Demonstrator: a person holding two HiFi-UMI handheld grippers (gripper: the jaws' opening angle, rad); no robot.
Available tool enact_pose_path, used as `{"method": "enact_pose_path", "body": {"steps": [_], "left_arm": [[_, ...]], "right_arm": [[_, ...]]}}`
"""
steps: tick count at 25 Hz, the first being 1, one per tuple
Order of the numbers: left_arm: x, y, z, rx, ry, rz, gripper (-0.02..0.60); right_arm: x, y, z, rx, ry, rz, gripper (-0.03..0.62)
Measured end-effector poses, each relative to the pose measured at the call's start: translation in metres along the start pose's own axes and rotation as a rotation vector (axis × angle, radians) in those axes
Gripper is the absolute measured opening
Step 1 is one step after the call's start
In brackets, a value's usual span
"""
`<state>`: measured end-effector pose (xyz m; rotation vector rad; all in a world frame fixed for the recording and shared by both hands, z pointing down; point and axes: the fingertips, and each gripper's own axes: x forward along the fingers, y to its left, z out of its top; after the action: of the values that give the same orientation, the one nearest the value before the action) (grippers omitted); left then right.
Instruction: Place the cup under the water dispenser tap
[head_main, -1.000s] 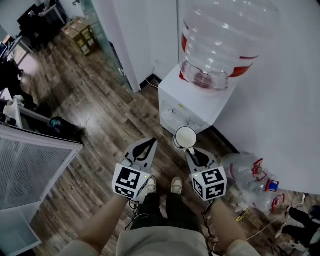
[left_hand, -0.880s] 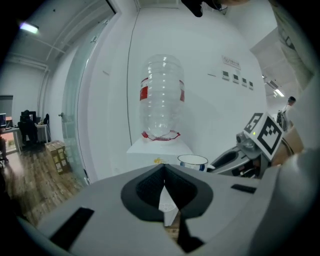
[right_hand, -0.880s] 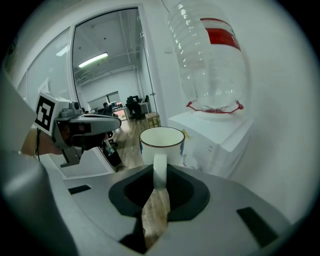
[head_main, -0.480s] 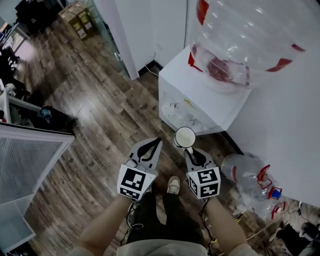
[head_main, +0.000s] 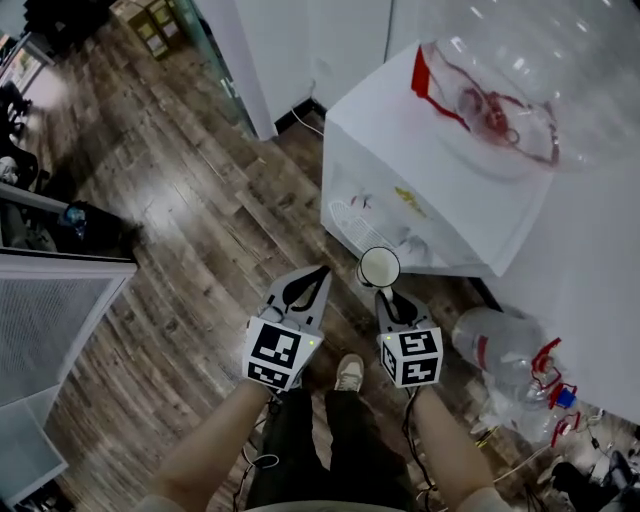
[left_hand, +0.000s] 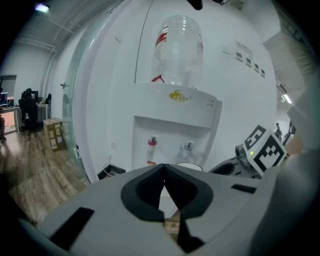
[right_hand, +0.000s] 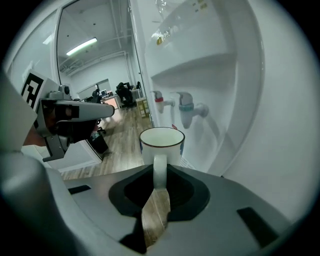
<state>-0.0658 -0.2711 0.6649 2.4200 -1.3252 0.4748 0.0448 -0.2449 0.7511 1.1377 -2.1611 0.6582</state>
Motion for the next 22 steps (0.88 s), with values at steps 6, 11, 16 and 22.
{"method": "enact_pose_path", "body": {"steps": [6,11,16,22], "left_arm": [[0.034,0.011,-0.028,-0.018,0.008,-0.006,0.006],[0.052,0.016,-0.044,-0.043,0.010,-0.012,0.006],[0.062,0.023,-0.054,-0.056,0.009,-0.013,0.006],[0.069,0.029,-0.067,-0.057,0.019,-0.017,0.006]], "right_arm": [[0.040,-0.027,-0.016,0.028,-0.022,-0.076,0.066],[0.059,-0.041,-0.016,-0.004,-0.090,-0.158,0.066],[0.071,-0.051,-0.018,-0.029,-0.158,-0.223,0.066],[0.082,-0.055,-0.030,-0.029,-0.193,-0.271,0.067]]}}
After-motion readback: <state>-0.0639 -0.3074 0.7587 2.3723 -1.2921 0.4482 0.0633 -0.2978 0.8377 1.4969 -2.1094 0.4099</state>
